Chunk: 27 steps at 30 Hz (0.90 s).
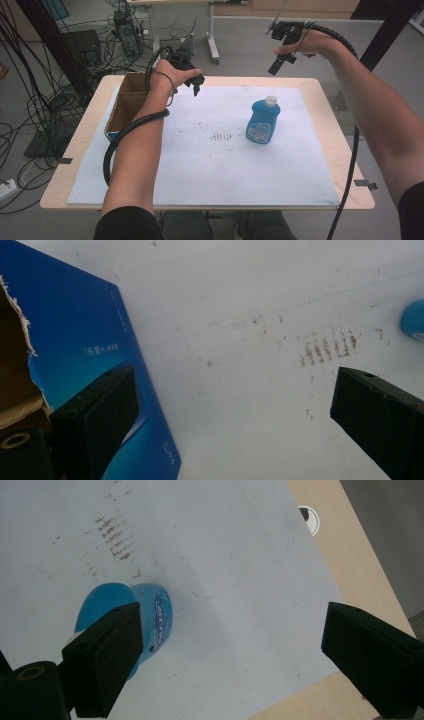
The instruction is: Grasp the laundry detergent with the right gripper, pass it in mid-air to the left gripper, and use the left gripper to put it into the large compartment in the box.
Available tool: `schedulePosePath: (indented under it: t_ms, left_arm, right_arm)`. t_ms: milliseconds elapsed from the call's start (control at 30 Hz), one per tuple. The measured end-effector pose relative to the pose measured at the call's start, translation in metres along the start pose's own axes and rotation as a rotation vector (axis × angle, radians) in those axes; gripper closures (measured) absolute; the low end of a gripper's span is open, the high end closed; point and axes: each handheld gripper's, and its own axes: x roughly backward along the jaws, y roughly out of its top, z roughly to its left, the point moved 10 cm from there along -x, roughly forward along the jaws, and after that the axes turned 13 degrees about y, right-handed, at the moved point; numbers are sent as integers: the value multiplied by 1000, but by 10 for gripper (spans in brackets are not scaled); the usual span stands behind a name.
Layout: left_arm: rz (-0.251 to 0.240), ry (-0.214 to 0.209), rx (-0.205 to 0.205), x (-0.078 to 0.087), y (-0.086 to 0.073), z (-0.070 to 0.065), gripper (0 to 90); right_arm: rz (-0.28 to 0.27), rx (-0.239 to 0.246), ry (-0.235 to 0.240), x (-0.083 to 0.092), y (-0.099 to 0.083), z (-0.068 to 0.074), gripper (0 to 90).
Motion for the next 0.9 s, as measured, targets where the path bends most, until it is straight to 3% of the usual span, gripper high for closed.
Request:
schedulePosePath:
  t_ms: [500,900]
  left_arm:
    - [-10,-4,-2,3,0,0,58]
    - [-23,-13,0,4,-6,6,58]
  right_arm:
    - [-6,-3,3,2,-6,-1,92]
    - [-55,-14,15,16,-36,1,85]
